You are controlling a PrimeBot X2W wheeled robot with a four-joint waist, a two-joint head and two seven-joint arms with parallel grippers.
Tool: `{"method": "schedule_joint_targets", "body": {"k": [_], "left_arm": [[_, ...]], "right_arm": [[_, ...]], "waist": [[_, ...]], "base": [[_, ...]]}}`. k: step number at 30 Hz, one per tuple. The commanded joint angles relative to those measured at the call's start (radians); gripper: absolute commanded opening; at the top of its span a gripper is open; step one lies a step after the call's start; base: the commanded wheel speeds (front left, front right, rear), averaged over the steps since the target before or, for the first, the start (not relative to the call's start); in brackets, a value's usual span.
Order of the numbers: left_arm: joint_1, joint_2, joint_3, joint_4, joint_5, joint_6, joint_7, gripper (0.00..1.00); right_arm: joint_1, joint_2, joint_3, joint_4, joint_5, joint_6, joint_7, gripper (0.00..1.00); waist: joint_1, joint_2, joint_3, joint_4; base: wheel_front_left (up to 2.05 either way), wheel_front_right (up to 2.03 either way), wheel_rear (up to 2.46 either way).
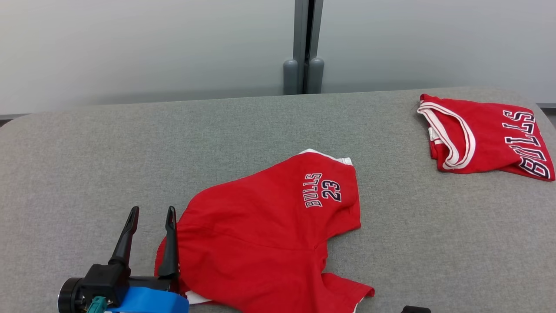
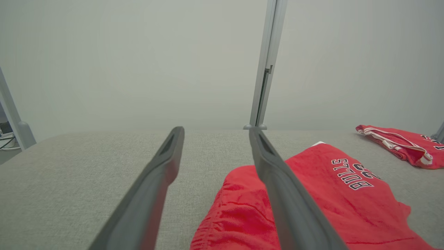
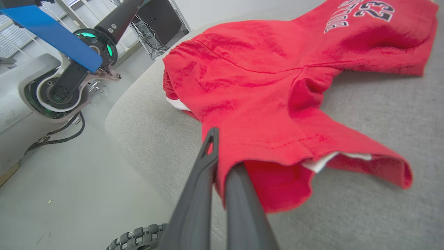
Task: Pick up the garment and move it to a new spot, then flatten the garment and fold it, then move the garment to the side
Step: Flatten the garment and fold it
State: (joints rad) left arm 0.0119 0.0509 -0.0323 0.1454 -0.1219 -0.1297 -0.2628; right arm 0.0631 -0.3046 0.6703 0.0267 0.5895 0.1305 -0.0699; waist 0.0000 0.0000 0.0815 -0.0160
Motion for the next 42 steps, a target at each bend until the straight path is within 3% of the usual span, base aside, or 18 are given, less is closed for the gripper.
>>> {"method": "schedule_joint_targets", "body": {"k": [1,8,14,25,39,41,42], "left_arm": [[0.005,-0.001,0.003,0.000,0.004,-0.001,-0.002,1.00],[-0.006,-0.001,-0.007,0.000,0.005,-0.001,-0.002,1.00],[-0.018,-0.001,-0.011,0.000,0.003,-0.001,-0.002,1.00],[-0.047,-0.001,-0.020,0.002,0.004,-0.001,-0.002,1.00],[-0.084,-0.001,-0.031,0.007,-0.009,-0.001,-0.002,1.00],[-0.086,-0.001,-0.032,0.007,-0.009,-0.001,-0.002,1.00],[-0.088,-0.001,-0.033,0.008,-0.008,-0.001,-0.002,1.00]], "right_arm": [[0.025,-0.018,-0.001,-0.047,0.041,0.001,0.043,0.00],[0.042,-0.038,-0.057,-0.167,0.174,0.001,0.139,0.00],[-0.031,-0.040,-0.128,-0.131,0.119,0.001,0.101,0.00],[-0.225,0.008,-0.211,0.143,0.020,0.001,0.007,0.00],[-0.536,0.029,-0.141,0.614,0.060,0.001,-0.129,0.00],[-0.563,0.035,-0.120,0.670,0.076,0.000,-0.137,0.46],[-0.576,0.037,-0.107,0.690,0.084,0.000,-0.144,1.00]], "waist": [[0.0000,0.0000,-0.003,-0.010],[0.0000,0.0000,-0.002,-0.015],[0.0000,0.0000,0.009,-0.004],[0.0000,0.0000,0.041,0.032],[0.0000,0.0000,0.089,0.078],[0.0000,0.0000,0.093,0.079],[0.0000,0.0000,0.094,0.080]], "base": [[0.00,0.00,0.00],[0.00,0.00,0.00],[0.00,0.00,0.00],[0.00,0.00,0.00],[0.00,0.00,0.00],[0.00,0.00,0.00],[0.00,0.00,0.00]]}}
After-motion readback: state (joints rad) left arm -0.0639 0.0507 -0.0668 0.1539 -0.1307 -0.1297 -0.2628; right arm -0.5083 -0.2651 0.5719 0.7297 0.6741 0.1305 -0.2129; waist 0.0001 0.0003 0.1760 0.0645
